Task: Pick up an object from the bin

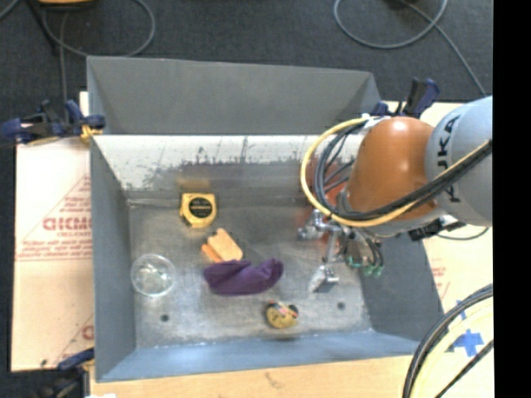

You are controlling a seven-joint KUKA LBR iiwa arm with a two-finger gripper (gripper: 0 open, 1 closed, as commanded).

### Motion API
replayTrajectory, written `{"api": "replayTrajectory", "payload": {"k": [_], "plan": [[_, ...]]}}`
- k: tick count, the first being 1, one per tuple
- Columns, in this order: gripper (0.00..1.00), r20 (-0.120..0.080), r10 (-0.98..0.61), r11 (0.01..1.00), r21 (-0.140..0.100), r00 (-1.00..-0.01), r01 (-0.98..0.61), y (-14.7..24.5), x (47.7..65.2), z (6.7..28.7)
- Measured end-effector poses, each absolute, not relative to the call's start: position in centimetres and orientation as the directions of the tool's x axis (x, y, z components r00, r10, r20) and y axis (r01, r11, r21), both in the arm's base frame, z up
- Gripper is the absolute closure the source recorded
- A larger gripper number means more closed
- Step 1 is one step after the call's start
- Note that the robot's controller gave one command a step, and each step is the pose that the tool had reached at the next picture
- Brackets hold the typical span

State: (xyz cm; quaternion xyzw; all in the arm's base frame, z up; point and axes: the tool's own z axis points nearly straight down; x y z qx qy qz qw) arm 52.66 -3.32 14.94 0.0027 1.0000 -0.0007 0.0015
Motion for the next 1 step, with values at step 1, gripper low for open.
{"api": "replayTrajectory", "payload": {"k": [1], "plan": [[0.0, -0.009, -0.063, 0.998, -0.003, -0.998, -0.063, -1.52, 52.25, 11.91]]}}
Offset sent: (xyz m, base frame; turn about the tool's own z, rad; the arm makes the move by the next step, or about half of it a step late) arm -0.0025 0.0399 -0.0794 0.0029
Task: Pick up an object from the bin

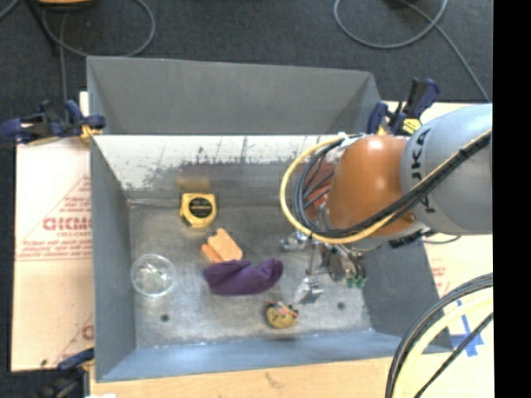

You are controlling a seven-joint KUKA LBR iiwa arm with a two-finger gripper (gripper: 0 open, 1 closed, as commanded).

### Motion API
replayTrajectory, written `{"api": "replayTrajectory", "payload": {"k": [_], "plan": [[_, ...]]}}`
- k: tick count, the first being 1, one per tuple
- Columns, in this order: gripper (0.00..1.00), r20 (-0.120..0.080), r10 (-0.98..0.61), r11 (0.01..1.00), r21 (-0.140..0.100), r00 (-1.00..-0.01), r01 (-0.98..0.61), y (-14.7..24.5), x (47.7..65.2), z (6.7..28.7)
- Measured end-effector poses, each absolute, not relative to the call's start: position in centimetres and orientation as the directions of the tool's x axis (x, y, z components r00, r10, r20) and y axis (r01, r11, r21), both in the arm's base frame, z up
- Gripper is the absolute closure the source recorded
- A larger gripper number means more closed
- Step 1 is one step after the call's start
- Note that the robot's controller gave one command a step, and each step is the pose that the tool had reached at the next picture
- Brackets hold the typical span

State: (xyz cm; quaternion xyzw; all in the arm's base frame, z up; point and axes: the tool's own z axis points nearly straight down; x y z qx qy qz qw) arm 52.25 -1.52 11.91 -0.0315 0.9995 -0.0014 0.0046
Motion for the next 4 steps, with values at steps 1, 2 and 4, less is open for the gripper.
{"api": "replayTrajectory", "payload": {"k": [1, 2, 4], "plan": [[0.0, 0.0, -0.038, 0.999, -0.005, -0.999, -0.038, -0.3, 52.5, 8.9], [0.0, 0.017, -0.046, 0.999, -0.016, -0.999, -0.046, 1.5, 53.9, 8.2], [1.0, -0.005, -0.024, 1.0, -0.001, -1.0, -0.024, 4.9, 59.9, 8.5]]}}
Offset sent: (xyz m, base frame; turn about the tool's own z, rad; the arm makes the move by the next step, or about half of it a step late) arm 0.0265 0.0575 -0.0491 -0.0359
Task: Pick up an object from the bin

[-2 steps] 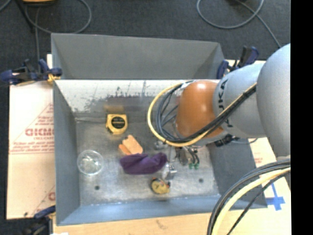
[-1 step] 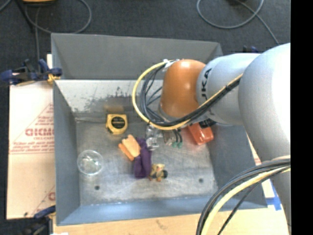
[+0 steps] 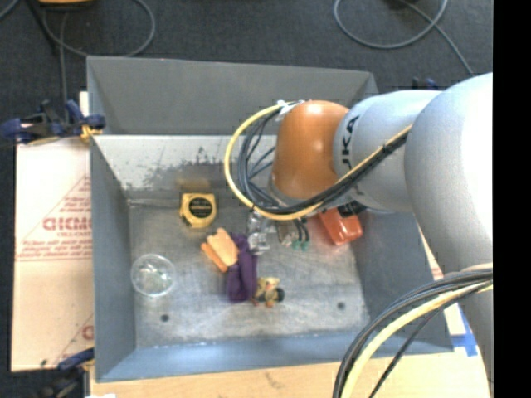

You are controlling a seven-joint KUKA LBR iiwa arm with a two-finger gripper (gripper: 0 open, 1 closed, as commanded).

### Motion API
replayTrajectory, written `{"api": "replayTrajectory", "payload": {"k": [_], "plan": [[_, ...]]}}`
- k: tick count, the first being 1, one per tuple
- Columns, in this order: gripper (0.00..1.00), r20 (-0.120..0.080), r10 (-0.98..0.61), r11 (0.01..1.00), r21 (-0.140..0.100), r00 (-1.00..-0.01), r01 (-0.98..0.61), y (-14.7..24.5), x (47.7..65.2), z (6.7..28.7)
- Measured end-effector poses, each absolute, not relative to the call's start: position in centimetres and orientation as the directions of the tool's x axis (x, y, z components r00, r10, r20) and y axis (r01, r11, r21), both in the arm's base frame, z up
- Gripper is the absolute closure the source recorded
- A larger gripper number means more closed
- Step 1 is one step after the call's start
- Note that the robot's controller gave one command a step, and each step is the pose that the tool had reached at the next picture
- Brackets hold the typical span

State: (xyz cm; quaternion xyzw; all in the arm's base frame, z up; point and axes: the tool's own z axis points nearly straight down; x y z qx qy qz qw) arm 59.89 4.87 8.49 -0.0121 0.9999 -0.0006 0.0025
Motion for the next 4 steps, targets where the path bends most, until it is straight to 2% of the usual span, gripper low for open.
{"api": "replayTrajectory", "payload": {"k": [1, 3, 4], "plan": [[1.0, -0.002, -0.015, 1.0, 0.003, -1.0, -0.015, 4.6, 60.7, 8.2], [1.0, -0.012, 0.028, 1.0, 0.003, -1.0, 0.028, 5.6, 62.9, 8.2], [1.0, -0.018, 0.027, 1.0, 0.006, -0.999, 0.027, 5.4, 62.9, 8.2]]}}
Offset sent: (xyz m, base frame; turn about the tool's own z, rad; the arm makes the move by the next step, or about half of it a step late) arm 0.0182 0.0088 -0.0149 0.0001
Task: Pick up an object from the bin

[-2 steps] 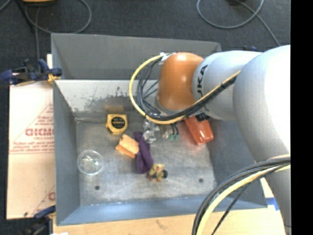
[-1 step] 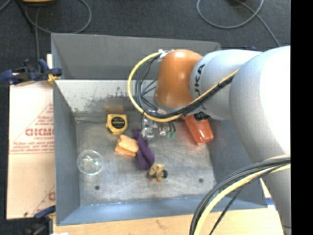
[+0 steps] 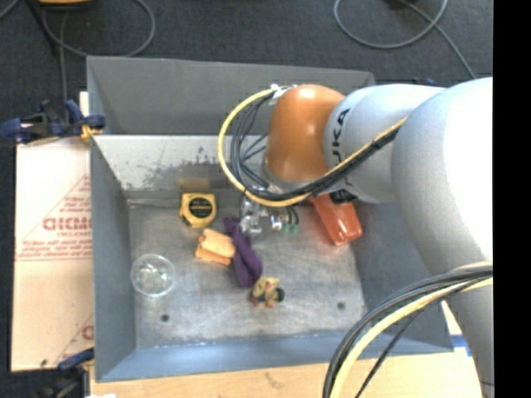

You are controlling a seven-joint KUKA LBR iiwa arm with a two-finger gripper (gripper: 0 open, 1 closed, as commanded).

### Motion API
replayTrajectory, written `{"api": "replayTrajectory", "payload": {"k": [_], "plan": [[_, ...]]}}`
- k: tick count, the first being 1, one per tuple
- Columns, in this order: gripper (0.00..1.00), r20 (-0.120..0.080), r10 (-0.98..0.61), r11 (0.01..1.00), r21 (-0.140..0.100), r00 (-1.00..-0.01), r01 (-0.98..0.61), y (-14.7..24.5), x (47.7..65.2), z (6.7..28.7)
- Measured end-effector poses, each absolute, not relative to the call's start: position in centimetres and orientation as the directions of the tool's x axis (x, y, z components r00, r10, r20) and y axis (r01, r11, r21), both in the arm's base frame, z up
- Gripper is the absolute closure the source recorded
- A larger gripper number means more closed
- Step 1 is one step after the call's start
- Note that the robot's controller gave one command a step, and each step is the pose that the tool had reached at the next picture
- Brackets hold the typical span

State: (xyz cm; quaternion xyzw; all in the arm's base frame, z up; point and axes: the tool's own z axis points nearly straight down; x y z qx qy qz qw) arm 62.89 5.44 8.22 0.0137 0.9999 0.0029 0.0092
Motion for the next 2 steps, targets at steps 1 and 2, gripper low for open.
{"api": "replayTrajectory", "payload": {"k": [1, 2], "plan": [[1.0, 0.001, 0.016, 1.0, 0.0, -1.0, 0.016, 5.6, 62.0, 12.9], [1.0, -0.005, 0.049, 0.999, 0.0, -0.999, 0.049, 6.5, 63.3, 23.7]]}}
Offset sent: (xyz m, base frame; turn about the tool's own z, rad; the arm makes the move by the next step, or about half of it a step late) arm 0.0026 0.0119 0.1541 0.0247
